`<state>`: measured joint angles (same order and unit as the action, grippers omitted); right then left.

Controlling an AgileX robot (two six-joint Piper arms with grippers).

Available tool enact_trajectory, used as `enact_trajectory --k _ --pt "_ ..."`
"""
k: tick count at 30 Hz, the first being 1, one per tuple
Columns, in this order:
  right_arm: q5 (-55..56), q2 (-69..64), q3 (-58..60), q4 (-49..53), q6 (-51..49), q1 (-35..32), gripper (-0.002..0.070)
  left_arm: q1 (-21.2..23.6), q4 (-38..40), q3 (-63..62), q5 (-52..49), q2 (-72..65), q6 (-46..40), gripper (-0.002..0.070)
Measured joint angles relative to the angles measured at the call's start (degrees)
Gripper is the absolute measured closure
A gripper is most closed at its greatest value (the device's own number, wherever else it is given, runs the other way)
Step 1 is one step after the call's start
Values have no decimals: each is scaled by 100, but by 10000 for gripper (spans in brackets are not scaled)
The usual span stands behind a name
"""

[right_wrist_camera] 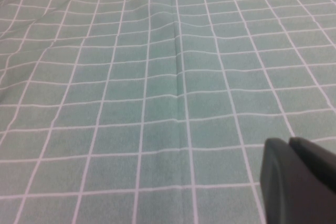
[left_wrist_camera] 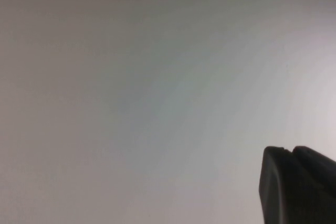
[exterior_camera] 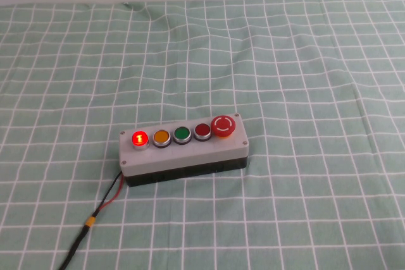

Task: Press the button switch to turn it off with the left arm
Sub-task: Press the button to turn off

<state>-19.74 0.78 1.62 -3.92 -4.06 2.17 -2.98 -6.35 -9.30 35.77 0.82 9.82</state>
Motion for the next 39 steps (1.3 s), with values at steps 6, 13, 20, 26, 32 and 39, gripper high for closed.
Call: enact_trajectory --k 6,13,20,26,32,39 --pt "0 0 0 0 0 0 694 0 0 -1119 -1297 0 28 677" --pt "0 0 0 0 0 0 694 0 0 -2188 -2891 -661 214 677" --pt "0 0 0 0 0 0 694 0 110 -2827 -4715 -1820 804 677" --pt "0 0 0 0 0 0 694 0 465 -2896 -5644 -2500 857 677" --pt "0 0 0 0 0 0 694 0 576 -2896 -5799 -2841 877 677" --pt "0 0 0 0 0 0 694 0 635 -2896 -5863 -3071 877 677"
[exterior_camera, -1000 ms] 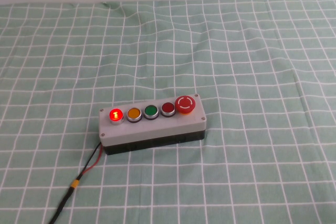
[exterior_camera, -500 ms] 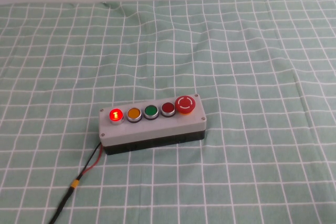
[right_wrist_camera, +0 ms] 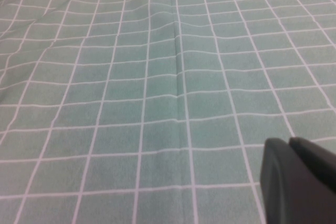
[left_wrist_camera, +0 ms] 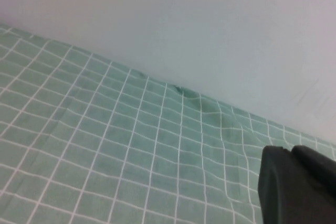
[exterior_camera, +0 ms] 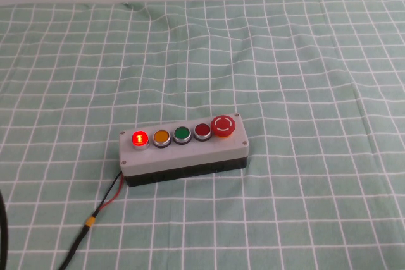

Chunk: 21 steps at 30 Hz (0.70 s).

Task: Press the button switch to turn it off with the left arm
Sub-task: Press the button to turn off

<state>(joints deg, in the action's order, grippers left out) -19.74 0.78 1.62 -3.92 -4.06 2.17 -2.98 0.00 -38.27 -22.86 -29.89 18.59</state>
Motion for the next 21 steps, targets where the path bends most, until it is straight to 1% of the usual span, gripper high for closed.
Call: enact_trajectory --k 5,8,12,17,21 --pt "0 0 0 0 0 0 694 0 0 -4 -304 -239 -113 677" --pt "0 0 0 0 0 0 694 0 81 -41 -712 -412 -487 677" --pt "0 0 0 0 0 0 694 9 448 -319 -1334 -699 -1481 677" --pt "0 0 0 0 0 0 694 9 1215 -875 -1866 -1125 -2895 677" --pt "0 0 0 0 0 0 694 9 1809 -1230 -2067 -1612 -3302 677"
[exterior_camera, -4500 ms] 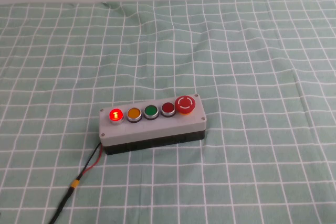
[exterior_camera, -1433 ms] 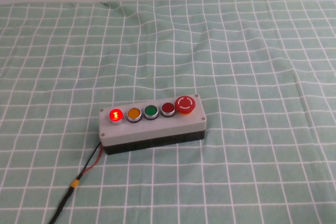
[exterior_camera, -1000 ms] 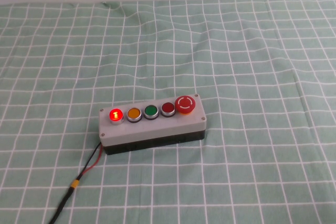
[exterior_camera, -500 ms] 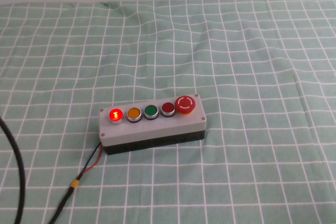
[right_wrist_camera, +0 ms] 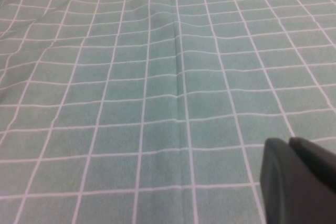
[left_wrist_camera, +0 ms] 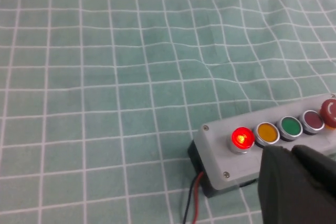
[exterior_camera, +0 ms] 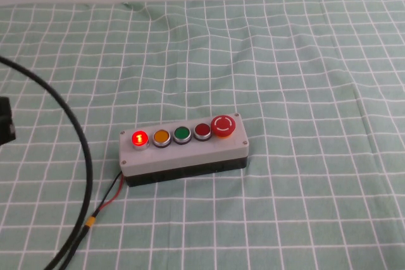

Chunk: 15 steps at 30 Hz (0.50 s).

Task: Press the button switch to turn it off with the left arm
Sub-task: Press the button to turn off

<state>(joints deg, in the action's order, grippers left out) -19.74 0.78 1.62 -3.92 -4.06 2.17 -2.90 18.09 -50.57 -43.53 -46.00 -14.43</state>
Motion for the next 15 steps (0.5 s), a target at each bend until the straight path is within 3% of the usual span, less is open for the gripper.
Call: enact_trajectory --k 11,15 --pt "0 0 0 0 0 0 694 0 1492 -498 -485 -1588 -1123 677" --pt "0 0 0 0 0 0 694 -241 1669 -583 -391 -2057 -1266 677"
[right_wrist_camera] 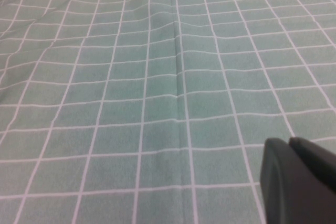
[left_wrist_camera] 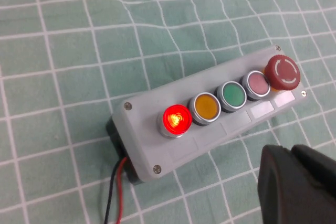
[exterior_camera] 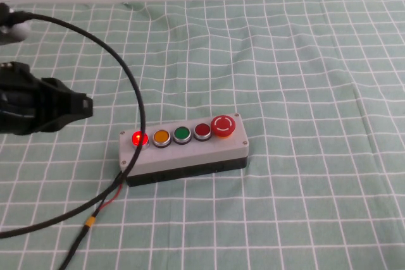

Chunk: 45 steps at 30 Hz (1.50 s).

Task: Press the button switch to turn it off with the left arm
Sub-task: Press the button to turn off

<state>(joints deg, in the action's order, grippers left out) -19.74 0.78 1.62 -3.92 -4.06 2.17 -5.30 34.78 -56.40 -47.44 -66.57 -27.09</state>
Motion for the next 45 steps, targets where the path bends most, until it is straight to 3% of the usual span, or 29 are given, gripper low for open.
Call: enact_trajectory --k 11,28,45 --pt "0 0 0 0 0 0 694 -877 -154 -138 484 -1103 -42 677" --pt "0 0 0 0 0 0 694 -884 -456 -719 461 -2471 -42 677" --pt "0 0 0 0 0 0 694 -894 -876 -839 647 -2856 96 678"
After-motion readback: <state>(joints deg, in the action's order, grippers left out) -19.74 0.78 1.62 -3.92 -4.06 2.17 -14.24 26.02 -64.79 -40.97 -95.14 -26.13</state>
